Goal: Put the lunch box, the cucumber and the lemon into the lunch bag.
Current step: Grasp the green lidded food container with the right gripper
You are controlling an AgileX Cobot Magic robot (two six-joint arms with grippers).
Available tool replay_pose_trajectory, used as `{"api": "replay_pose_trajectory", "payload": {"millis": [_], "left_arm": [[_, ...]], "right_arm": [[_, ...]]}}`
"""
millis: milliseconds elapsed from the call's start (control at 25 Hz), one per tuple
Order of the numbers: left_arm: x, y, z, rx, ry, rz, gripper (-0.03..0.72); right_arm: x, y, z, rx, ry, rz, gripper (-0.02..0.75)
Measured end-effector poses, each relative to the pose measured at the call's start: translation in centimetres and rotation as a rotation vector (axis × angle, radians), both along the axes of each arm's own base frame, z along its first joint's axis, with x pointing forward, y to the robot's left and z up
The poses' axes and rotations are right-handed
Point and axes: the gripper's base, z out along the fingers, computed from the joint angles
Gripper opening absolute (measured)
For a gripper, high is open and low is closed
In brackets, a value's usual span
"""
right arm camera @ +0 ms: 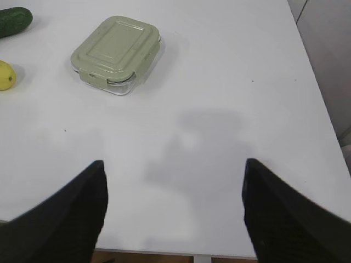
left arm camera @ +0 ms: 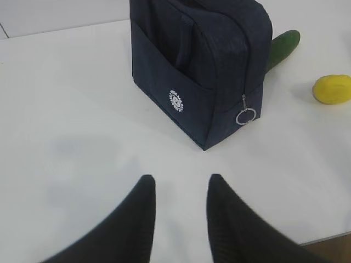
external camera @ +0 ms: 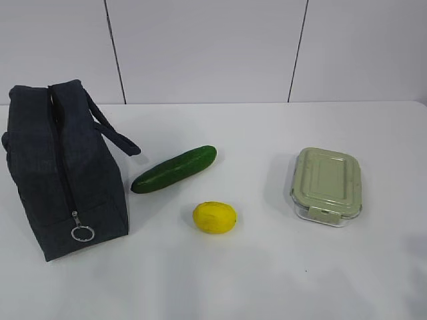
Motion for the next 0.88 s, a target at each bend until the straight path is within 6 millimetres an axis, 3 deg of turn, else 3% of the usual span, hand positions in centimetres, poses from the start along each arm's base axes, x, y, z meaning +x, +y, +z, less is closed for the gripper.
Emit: {"api": "replay_pose_trajectory", "payload": {"millis": [880], "left_arm": [[0.00, 0.00, 0.00, 0.000, 0.000, 0.000, 0.235]], "right_arm": [[0.00, 0.00, 0.00, 0.000, 0.000, 0.002, 0.579]]}}
